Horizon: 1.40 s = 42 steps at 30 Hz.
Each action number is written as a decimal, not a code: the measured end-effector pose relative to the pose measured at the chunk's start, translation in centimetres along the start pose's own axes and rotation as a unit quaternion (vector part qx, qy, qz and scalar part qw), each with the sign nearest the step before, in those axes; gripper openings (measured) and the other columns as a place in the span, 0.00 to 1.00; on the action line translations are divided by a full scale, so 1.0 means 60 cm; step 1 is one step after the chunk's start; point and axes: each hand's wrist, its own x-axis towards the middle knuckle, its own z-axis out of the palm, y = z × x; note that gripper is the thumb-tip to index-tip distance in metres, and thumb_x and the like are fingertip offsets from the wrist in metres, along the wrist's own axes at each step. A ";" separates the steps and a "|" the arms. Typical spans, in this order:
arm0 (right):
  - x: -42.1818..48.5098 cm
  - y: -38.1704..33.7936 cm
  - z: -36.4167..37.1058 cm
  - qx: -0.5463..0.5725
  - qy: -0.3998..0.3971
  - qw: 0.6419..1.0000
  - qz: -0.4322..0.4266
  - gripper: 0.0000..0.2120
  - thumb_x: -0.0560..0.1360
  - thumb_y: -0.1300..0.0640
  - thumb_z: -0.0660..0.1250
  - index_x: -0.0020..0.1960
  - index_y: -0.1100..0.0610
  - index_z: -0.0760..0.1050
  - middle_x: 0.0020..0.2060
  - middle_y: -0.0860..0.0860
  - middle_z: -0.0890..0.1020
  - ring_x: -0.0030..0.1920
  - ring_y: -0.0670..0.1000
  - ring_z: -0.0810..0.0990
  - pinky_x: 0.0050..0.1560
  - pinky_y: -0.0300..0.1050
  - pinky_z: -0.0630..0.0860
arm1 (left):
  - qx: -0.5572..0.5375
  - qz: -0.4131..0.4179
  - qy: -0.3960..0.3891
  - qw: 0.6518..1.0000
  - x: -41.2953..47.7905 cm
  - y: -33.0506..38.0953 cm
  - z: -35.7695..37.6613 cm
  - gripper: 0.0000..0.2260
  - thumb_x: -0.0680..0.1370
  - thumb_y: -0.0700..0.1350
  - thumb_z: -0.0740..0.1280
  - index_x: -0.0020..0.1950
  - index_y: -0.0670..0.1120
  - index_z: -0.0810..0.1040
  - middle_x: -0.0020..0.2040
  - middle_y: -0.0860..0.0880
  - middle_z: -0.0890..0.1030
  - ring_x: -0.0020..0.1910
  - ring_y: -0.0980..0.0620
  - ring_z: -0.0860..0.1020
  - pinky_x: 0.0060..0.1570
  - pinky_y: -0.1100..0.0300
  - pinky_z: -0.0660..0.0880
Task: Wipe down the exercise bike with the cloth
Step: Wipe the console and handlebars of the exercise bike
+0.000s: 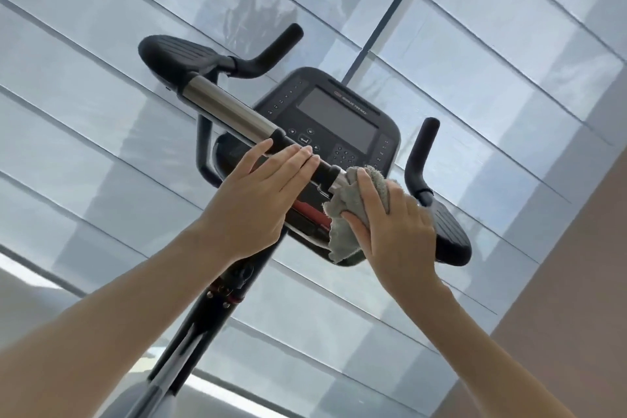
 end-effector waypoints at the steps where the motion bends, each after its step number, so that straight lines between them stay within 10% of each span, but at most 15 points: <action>1: -0.009 0.010 -0.001 -0.009 -0.002 1.000 -0.007 0.26 0.80 0.40 0.52 0.69 0.55 0.70 0.51 0.60 0.79 0.43 0.58 0.79 0.40 0.51 0.76 | -0.004 -0.004 0.001 1.000 -0.001 0.002 0.001 0.24 0.75 0.40 0.54 0.72 0.40 0.67 0.71 0.43 0.70 0.71 0.45 0.66 0.73 0.46 0.53; 25: 0.065 -0.013 -0.016 0.093 -0.073 0.990 -0.072 0.29 0.76 0.38 0.55 0.68 0.57 0.69 0.45 0.58 0.79 0.37 0.56 0.79 0.31 0.48 0.79 | -0.032 -0.026 0.038 0.998 -0.003 0.014 0.017 0.28 0.78 0.41 0.38 0.73 0.39 0.64 0.73 0.43 0.67 0.73 0.46 0.64 0.72 0.45 0.58; 32: 0.021 0.048 -0.037 0.132 -0.100 0.982 -0.087 0.29 0.76 0.40 0.57 0.70 0.58 0.68 0.42 0.56 0.78 0.36 0.55 0.79 0.33 0.46 0.77 | -0.023 -0.025 0.019 0.999 0.000 0.010 0.006 0.24 0.77 0.43 0.55 0.73 0.40 0.66 0.71 0.42 0.69 0.71 0.45 0.67 0.71 0.45 0.59; 42: 0.054 0.027 -0.035 0.193 -0.138 0.968 -0.084 0.29 0.76 0.41 0.57 0.72 0.55 0.65 0.45 0.55 0.77 0.38 0.52 0.77 0.35 0.46 0.77 | -0.030 -0.023 0.014 0.999 -0.002 0.010 0.010 0.25 0.80 0.53 0.52 0.72 0.40 0.67 0.71 0.42 0.70 0.71 0.45 0.67 0.70 0.44 0.60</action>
